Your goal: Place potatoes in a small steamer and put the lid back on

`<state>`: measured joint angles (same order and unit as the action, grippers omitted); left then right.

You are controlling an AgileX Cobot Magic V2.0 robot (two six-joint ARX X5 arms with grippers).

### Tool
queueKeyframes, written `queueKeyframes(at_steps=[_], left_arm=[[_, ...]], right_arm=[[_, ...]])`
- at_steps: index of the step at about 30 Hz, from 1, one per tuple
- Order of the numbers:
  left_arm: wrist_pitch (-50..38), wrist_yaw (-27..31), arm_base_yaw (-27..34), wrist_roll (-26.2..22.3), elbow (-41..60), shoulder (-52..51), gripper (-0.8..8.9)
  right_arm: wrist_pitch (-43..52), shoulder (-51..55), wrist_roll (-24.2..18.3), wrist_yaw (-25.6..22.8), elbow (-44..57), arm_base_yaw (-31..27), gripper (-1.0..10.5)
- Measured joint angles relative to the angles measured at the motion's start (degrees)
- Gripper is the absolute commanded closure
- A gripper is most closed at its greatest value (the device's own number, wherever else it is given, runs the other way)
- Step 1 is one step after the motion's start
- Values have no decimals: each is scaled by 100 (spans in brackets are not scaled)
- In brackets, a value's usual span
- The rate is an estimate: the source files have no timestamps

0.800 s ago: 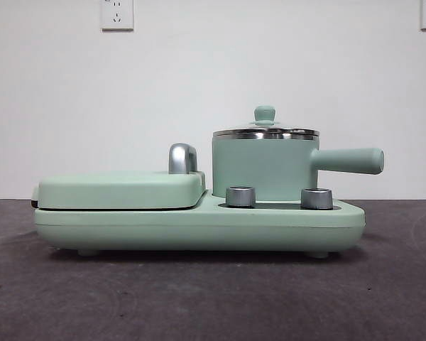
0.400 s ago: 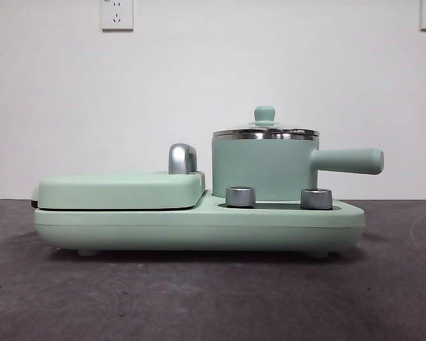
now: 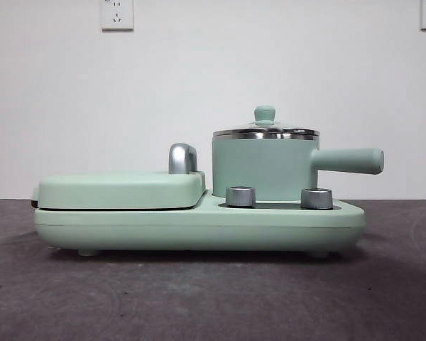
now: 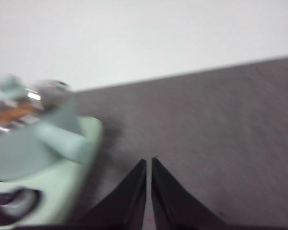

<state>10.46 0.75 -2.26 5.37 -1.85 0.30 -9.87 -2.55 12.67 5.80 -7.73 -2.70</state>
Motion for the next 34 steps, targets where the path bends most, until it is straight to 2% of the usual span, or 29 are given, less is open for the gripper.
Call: queueKeyframes(at_steps=[2,8,19,27,34], left_arm=[[0,0,0,0,0,0,807],[0,0,0,0,0,0,807],[0,2,0,-2,0,0,807],[0,2,0,-2,0,0,807],[0,2,0,-2,0,0,807]], right_arm=[[-13,74,-33,-278,190,-2,931],[9,223,-188,-562,662,-2,931],[-11,223,-463,-564,671,15,931],[9,223,-946,-568,671,170,931],[31,223,-990,-566,675,297,931]])
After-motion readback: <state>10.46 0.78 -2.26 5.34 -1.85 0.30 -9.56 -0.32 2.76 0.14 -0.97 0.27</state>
